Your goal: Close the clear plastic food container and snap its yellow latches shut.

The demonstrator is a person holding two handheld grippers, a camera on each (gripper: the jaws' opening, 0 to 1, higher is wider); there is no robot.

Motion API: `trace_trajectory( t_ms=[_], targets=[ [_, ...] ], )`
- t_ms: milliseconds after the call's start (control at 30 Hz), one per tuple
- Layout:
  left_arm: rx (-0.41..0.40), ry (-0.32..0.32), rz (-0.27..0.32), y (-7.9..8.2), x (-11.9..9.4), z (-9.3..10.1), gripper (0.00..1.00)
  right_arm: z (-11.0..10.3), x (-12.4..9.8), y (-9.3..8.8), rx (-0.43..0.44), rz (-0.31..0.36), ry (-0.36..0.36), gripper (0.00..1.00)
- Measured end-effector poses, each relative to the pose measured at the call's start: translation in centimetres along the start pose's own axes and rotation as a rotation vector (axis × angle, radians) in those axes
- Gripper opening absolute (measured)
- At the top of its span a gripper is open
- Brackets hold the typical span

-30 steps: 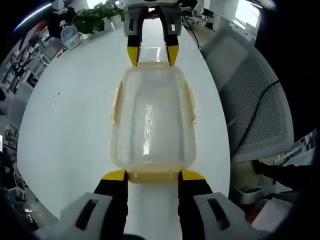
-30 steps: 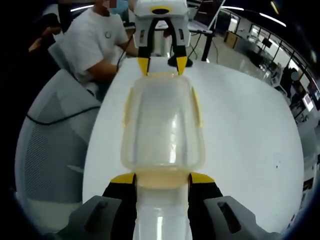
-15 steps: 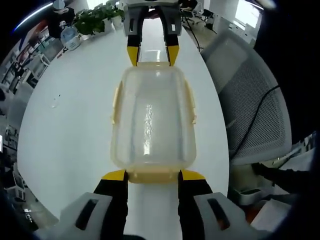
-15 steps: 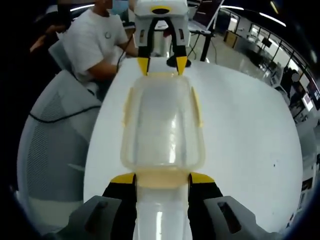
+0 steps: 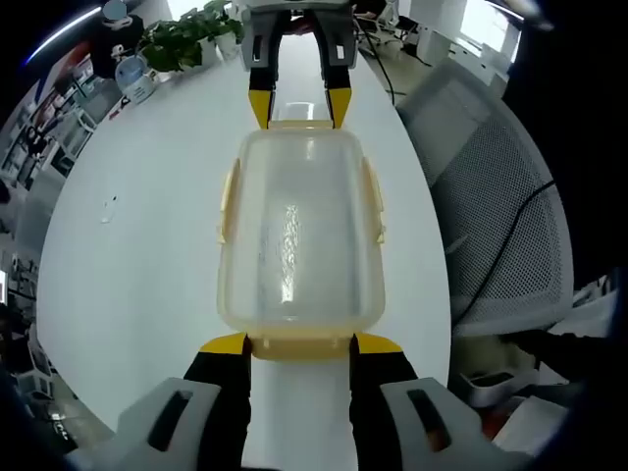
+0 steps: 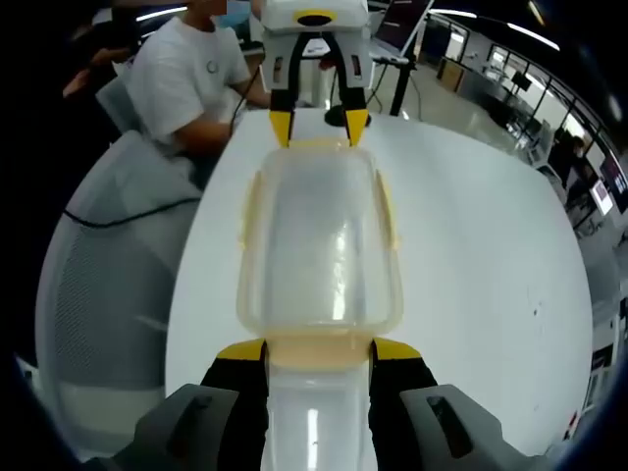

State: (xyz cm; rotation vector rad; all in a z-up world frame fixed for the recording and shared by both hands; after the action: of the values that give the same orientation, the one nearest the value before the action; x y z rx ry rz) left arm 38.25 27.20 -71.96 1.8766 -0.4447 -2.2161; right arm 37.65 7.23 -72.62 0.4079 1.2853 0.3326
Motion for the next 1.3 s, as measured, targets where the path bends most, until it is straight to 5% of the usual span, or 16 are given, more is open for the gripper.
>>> trace_trajectory(
  t_ms=[1300],
  targets=[
    [0.021,-0.013,0.018,6.0,2.2,-0.9,0.38,0.6,-3.2,-5.5,0.010,-0.035,-0.007,0.38]
  ],
)
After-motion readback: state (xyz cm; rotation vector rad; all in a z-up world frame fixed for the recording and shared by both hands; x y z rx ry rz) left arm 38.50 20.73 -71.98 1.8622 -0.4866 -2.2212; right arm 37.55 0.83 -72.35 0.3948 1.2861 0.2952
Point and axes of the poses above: the point that each gripper's makers call its tool centre point, and the gripper's own axes: x roughly forward along the fingers, z roughly to its right, y roughly out of its top, the point moved 5 cm from there along -x, roughly backward along the fingers, and after that the axes turned 13 degrees about -y, right-handed, at the moved point
